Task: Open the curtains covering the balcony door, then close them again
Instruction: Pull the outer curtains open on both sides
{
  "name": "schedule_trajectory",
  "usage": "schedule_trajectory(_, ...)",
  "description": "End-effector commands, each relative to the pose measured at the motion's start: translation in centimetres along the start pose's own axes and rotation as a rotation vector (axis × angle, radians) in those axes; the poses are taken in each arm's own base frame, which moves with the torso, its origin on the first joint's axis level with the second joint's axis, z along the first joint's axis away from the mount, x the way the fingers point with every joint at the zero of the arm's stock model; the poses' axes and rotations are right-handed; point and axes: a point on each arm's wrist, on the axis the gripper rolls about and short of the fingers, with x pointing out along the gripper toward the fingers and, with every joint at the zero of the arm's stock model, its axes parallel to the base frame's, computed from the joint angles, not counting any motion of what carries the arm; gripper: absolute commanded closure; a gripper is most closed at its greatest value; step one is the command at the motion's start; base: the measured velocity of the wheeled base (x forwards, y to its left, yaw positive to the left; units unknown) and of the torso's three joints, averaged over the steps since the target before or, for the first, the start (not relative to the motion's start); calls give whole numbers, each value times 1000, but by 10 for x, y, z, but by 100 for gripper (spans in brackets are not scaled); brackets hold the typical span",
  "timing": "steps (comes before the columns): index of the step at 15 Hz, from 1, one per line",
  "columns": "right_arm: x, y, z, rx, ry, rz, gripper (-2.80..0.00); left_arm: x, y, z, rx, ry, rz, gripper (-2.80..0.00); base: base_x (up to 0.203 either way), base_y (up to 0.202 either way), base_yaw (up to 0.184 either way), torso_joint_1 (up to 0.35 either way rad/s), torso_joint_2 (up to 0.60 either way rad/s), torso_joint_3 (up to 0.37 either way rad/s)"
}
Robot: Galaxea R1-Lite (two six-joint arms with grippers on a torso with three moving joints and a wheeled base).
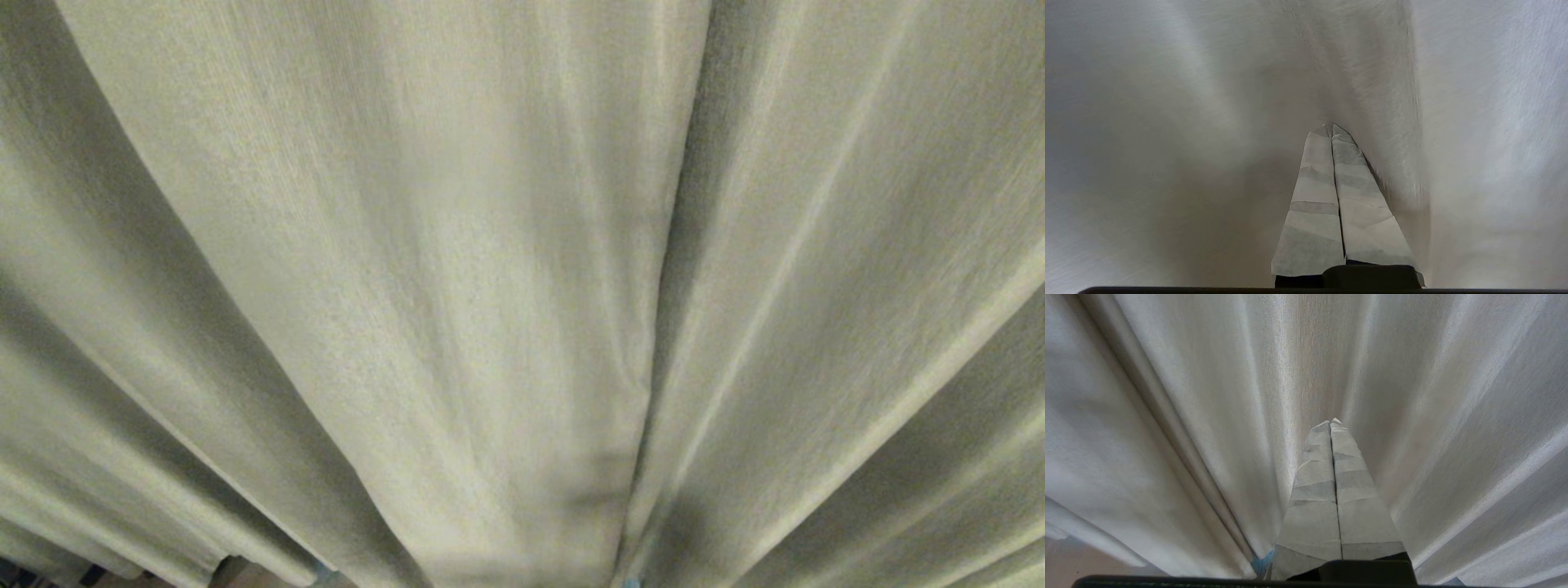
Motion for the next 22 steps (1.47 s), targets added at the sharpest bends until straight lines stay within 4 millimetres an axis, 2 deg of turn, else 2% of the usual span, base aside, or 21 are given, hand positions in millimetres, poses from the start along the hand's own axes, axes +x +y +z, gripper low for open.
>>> schedule_trajectory(1, 0, 0, 0, -1, 0, 1, 0, 1, -42, 25, -19, -17, -68, 0, 0, 0, 0, 0, 0, 0)
schedule_trajectory(6, 0, 0, 0, -1, 0, 1, 0, -3, -132, 51, -102, -26, -170, 0, 0, 0, 0, 0, 0, 0)
schedule_trajectory(9, 0, 0, 0, -1, 0, 1, 0, -18, -173, 59, -145, -16, -213, 0, 0, 0, 0, 0, 0, 0)
schedule_trajectory(11, 0, 0, 0, -1, 0, 1, 0, -29, -189, 60, -169, 3, -228, 0, 0, 0, 0, 0, 0, 0)
schedule_trajectory(16, 0, 0, 0, -1, 0, 0, 0, -63, -226, 56, -220, 60, -91, 0, 0, 0, 0, 0, 0, 0)
schedule_trajectory(19, 0, 0, 0, -1, 0, 1, 0, -90, -258, 50, -234, 119, -43, 0, 0, 0, 0, 0, 0, 0)
schedule_trajectory(22, 0, 0, 0, -1, 0, 1, 0, -121, -275, 41, -223, 162, -18, 0, 0, 0, 0, 0, 0, 0)
